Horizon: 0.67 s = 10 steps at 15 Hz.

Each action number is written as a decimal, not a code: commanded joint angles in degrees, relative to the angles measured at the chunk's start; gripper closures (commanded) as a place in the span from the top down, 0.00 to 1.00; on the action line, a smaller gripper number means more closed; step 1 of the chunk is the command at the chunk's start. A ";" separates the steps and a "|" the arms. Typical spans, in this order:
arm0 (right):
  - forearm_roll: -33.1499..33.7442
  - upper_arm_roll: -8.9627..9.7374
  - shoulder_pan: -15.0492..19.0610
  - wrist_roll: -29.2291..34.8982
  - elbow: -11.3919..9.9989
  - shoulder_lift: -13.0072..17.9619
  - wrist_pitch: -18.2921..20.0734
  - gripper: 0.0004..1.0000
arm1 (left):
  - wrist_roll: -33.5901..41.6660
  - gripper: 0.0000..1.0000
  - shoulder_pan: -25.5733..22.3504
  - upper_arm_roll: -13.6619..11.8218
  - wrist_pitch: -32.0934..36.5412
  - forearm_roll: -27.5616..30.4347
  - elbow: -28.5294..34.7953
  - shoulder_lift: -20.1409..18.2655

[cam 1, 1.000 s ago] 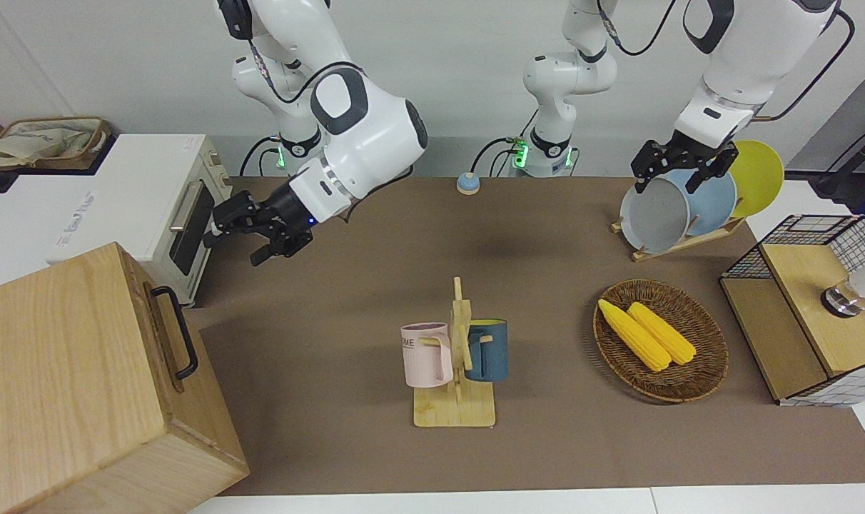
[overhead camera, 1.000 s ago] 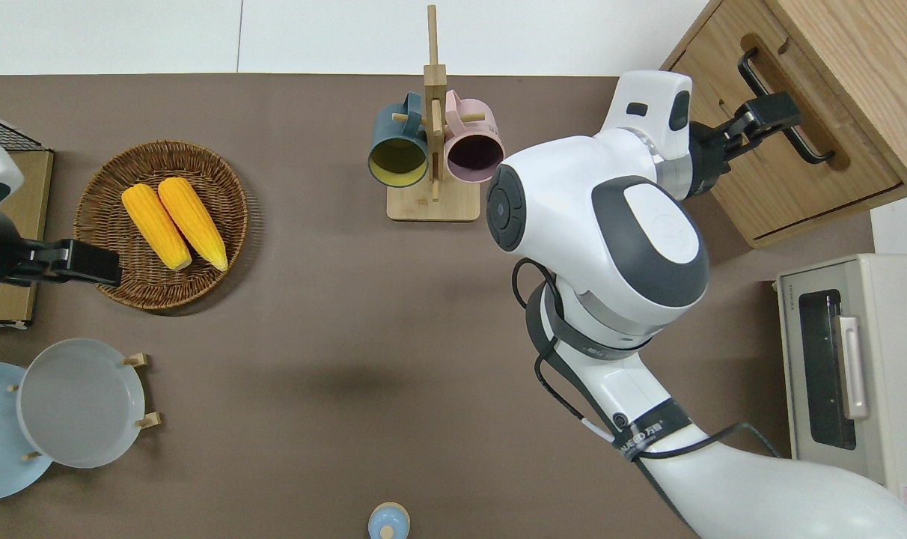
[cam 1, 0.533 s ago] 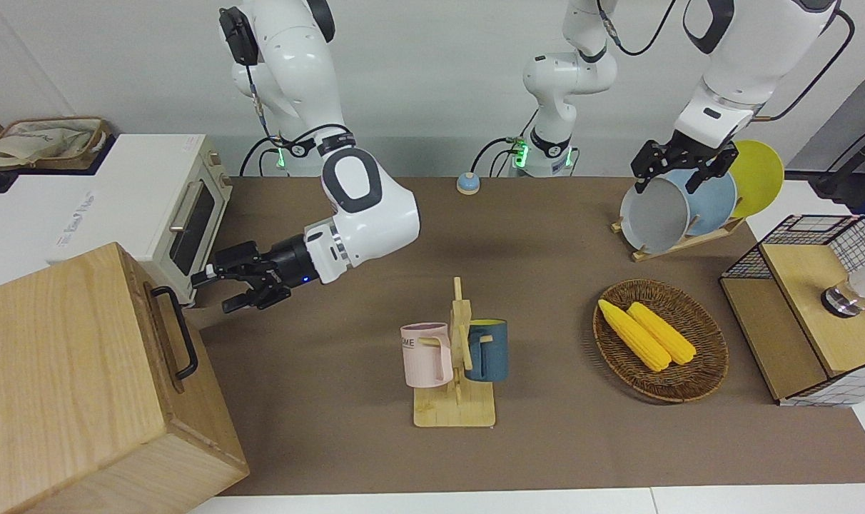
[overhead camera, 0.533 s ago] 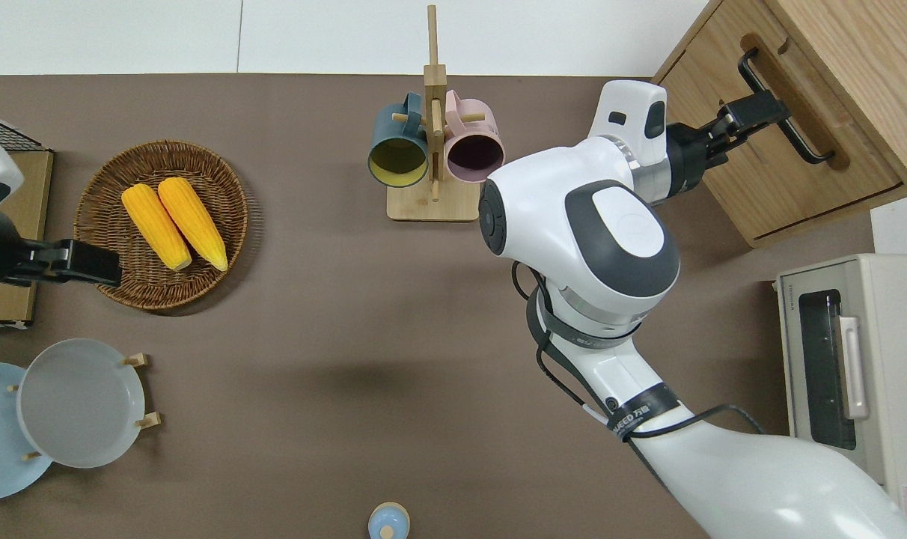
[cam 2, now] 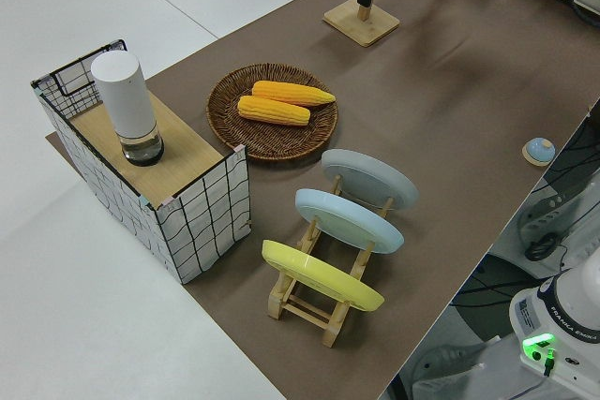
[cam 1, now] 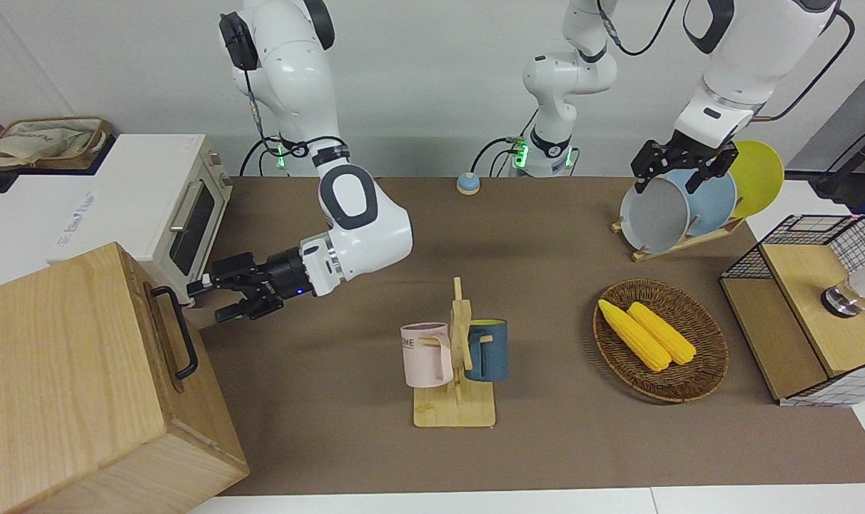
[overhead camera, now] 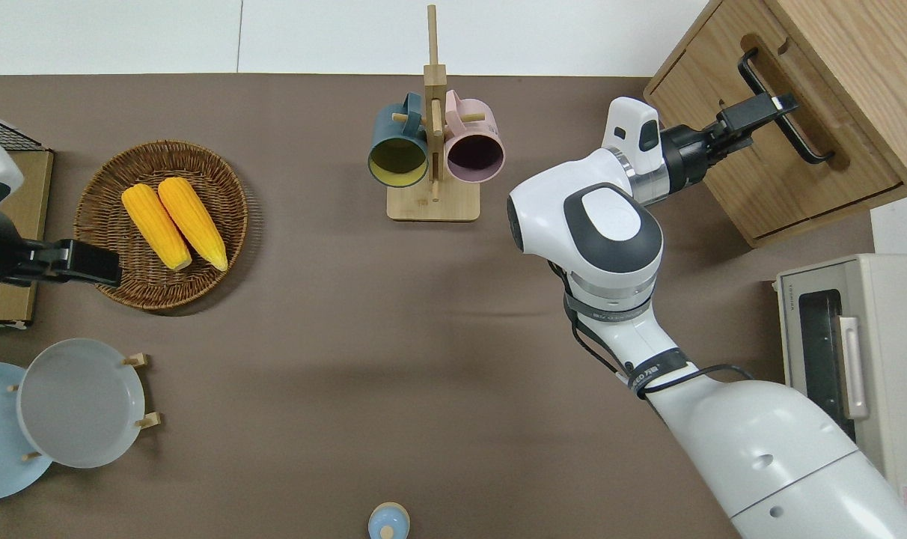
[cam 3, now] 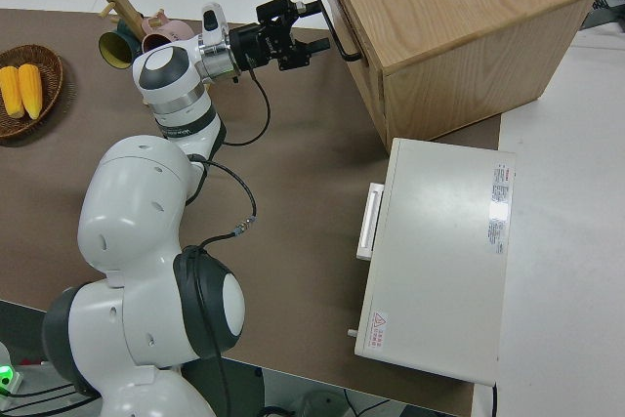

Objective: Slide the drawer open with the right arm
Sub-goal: 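Close the right gripper on the black drawer handle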

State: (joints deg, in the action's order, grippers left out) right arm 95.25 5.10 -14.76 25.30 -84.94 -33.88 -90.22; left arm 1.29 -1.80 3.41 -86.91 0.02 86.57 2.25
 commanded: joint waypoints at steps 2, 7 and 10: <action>2.93 0.53 2.45 2.38 -1.02 0.22 -3.82 0.96 | 0.55 0.99 -0.22 0.37 1.13 -0.98 -1.49 0.65; 2.31 0.53 2.19 2.39 -1.02 0.22 -3.74 0.16 | 0.55 0.99 -0.22 0.37 1.13 -0.98 -1.49 0.74; 1.96 0.96 1.58 1.86 -1.19 0.30 -2.86 0.00 | 0.55 0.99 -0.22 0.37 1.13 -0.98 -1.49 0.65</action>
State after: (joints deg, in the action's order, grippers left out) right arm 96.14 5.35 -13.16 26.11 -85.07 -33.92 -93.19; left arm 1.29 -1.80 3.41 -86.91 0.02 86.57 2.25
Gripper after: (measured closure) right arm 0.621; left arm 0.004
